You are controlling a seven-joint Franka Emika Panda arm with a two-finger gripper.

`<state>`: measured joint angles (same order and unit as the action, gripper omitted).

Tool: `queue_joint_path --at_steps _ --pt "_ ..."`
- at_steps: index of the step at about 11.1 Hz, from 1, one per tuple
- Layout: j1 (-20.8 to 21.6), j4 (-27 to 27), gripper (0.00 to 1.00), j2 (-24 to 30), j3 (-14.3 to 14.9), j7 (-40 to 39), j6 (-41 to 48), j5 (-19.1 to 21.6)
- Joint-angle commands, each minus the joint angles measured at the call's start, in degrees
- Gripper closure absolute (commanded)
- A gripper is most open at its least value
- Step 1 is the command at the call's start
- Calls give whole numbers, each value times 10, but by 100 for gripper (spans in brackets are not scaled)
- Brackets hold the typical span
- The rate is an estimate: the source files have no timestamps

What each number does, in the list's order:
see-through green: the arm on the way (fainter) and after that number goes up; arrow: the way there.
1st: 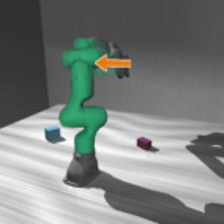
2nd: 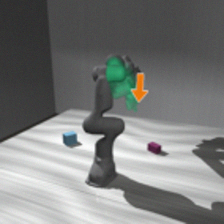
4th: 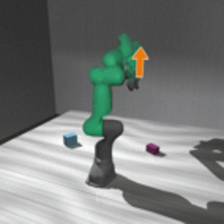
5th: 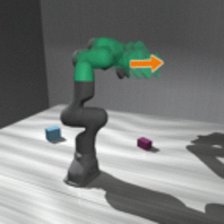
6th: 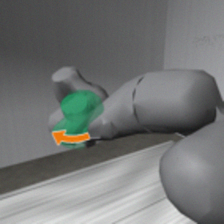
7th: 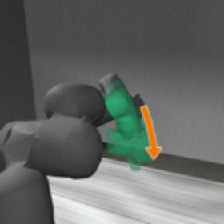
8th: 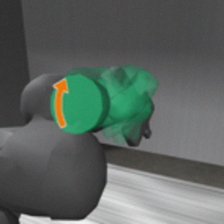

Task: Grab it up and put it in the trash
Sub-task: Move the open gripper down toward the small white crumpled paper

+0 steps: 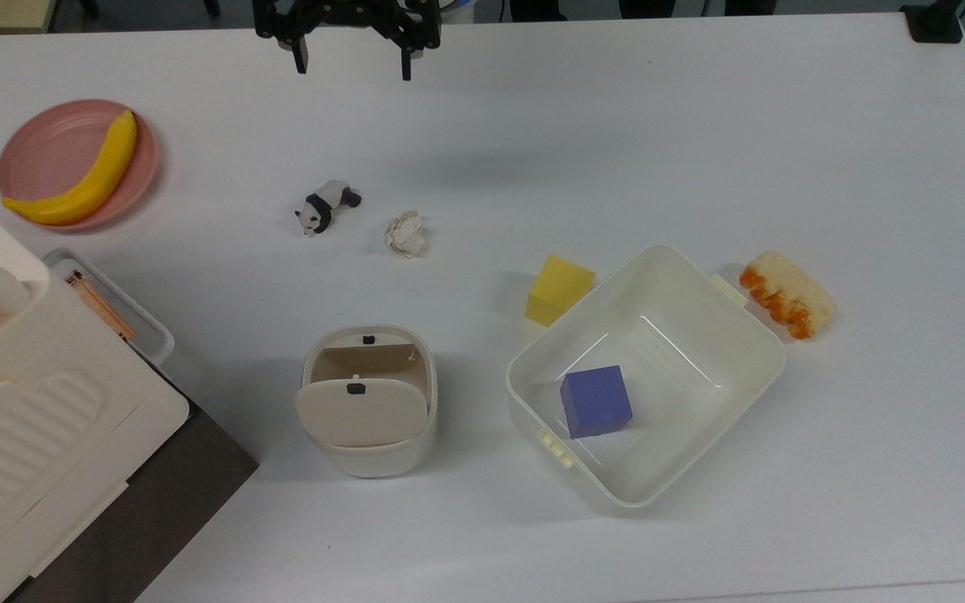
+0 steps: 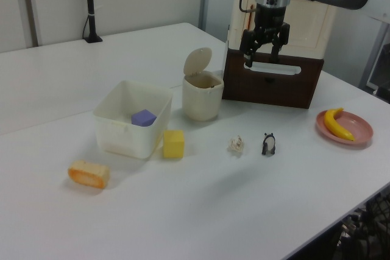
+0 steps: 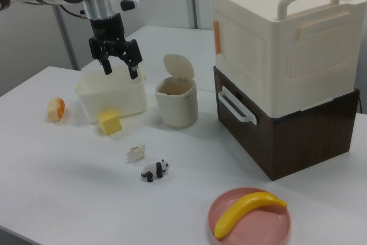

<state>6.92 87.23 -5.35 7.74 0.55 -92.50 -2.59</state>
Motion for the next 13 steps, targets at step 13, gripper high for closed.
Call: queue_joint_path --at_steps 13 --pt "13 189 0 -64 -17 -20 -193 11"
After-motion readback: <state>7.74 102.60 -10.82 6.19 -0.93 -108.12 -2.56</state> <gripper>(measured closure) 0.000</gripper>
